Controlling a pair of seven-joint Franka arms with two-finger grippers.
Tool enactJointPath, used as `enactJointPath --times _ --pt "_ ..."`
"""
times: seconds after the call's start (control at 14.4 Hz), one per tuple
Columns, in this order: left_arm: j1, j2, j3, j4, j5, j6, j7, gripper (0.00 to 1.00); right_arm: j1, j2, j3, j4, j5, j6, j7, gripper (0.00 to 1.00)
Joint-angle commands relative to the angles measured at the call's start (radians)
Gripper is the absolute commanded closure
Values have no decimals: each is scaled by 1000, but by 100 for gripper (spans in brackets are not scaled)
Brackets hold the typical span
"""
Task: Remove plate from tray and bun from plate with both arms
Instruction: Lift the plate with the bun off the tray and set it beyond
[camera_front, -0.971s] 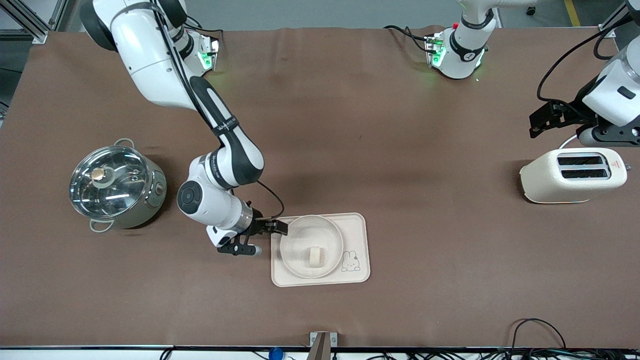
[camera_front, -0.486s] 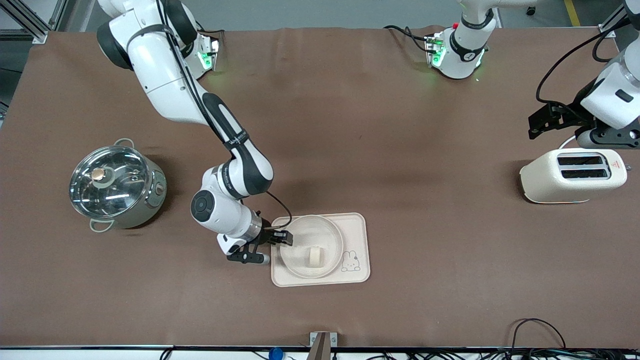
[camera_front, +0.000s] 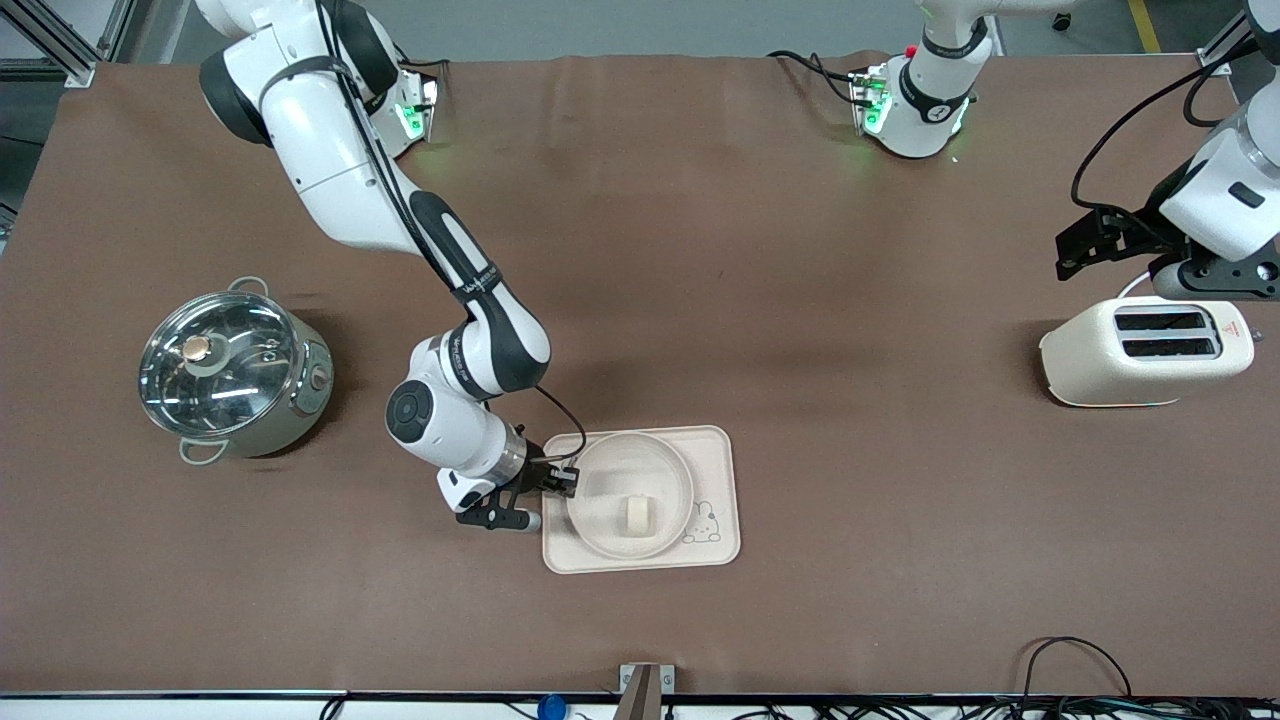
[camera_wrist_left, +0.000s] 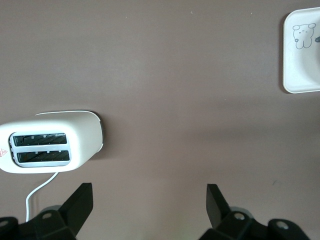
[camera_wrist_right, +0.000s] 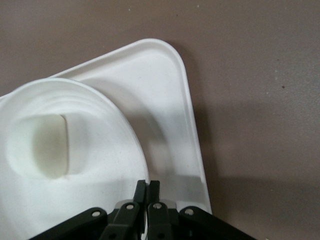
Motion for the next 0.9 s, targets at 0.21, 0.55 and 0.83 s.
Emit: enactJointPath --times 0.21,0.55,0.83 --pt "5 9 3 21 -18 -1 15 0 -14 -24 23 8 16 -7 -7 100" --pt "5 9 3 20 -19 -1 17 0 30 -217 23 -208 1 -114 -6 100" --pt "3 9 3 20 -18 -1 17 0 102 -388 23 -502 -2 -59 -6 100"
